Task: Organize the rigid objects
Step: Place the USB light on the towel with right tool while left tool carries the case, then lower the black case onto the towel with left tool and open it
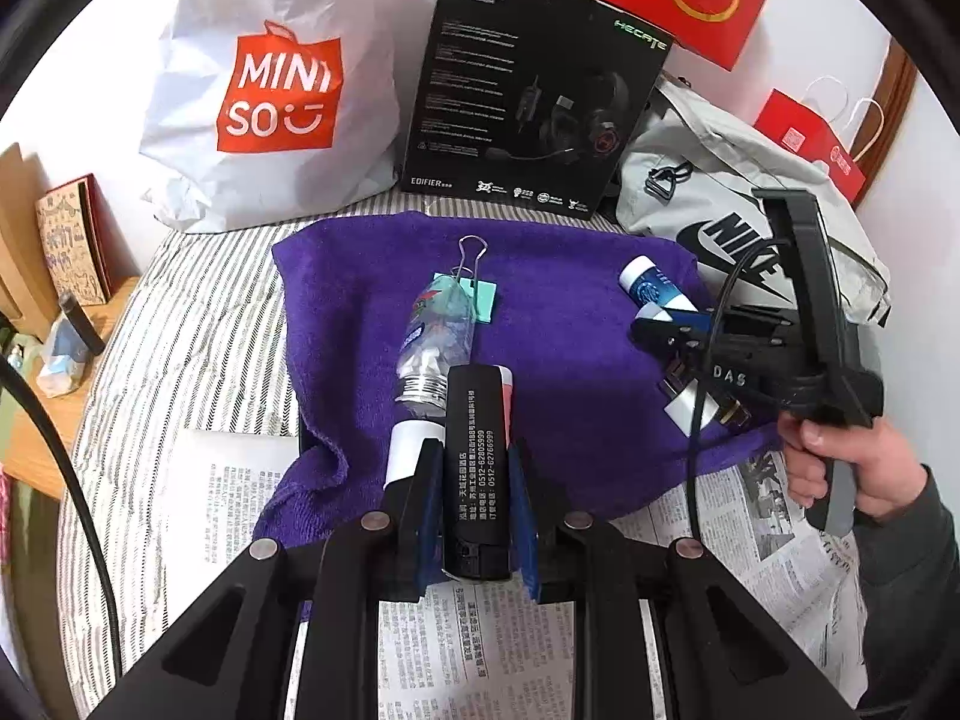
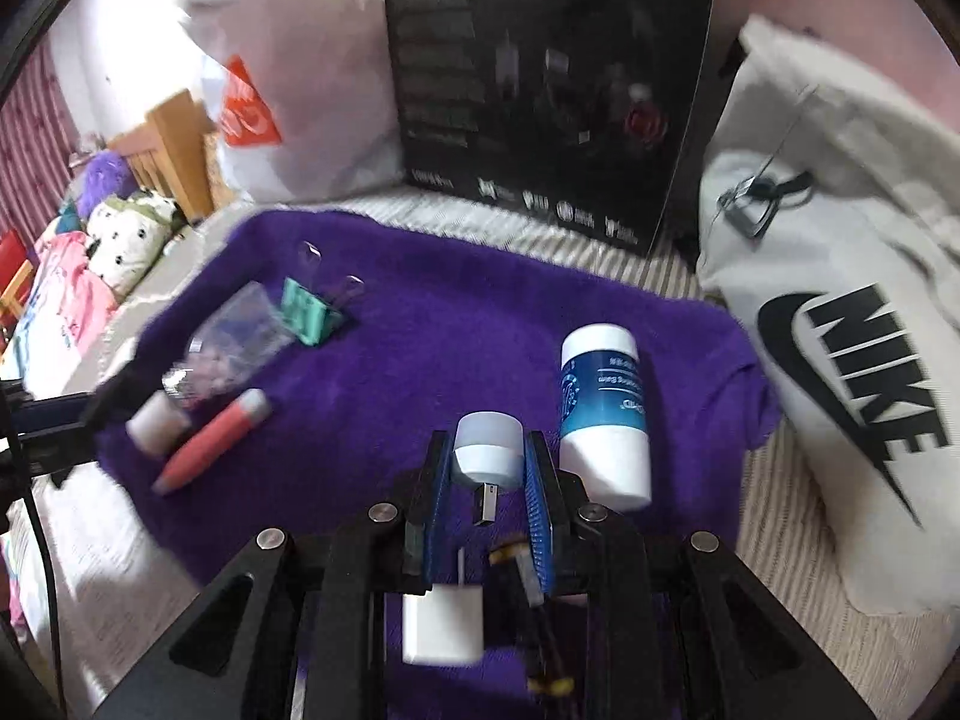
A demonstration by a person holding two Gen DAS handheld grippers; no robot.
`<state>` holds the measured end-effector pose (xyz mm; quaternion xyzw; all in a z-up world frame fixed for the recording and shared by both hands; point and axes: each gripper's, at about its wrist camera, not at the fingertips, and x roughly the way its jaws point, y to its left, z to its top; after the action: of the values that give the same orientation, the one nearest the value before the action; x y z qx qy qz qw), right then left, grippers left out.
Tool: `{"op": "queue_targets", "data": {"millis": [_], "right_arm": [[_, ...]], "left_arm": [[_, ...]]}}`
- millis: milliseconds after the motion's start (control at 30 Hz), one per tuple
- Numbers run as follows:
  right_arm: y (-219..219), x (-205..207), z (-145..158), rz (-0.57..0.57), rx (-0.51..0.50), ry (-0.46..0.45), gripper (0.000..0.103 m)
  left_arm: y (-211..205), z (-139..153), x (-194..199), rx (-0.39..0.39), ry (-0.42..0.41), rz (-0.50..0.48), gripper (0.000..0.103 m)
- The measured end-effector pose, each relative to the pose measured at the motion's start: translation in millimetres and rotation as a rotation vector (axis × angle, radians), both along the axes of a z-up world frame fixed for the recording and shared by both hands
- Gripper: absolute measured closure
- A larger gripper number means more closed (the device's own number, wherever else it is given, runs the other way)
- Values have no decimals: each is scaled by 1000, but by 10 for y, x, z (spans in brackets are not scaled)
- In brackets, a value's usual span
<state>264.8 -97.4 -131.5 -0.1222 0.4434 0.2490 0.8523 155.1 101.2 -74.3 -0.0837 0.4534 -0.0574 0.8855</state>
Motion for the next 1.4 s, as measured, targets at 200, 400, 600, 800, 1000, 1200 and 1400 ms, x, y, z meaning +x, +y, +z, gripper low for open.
{"op": "queue_targets", "data": {"millis": [200, 400, 600, 800, 1000, 1200, 1400], "right_arm": [[45, 80, -137, -6, -40, 17, 79], [16, 102, -182, -5, -38, 28, 79], [-31, 84, -157, 31, -17, 69, 58], [-185, -58, 32, 22, 15, 20, 56], [-423, -320, 222, -13, 80, 1, 51], [-651, -642, 305, -36, 124, -30, 45], [-731, -890, 308, -42, 112, -34, 44]], "left_arm": [[-59, -49, 99, -12, 12, -34, 82], [-90, -84, 159, -28, 25, -49, 82], [-133, -118, 288, -48, 47, -74, 82], [-261, -179, 507, -23, 71, -92, 82], [-399, -255, 871, 0, 96, -92, 82], [-556, -329, 1107, 23, 118, -98, 82], [-713, -474, 1199, 91, 152, -107, 82]]}}
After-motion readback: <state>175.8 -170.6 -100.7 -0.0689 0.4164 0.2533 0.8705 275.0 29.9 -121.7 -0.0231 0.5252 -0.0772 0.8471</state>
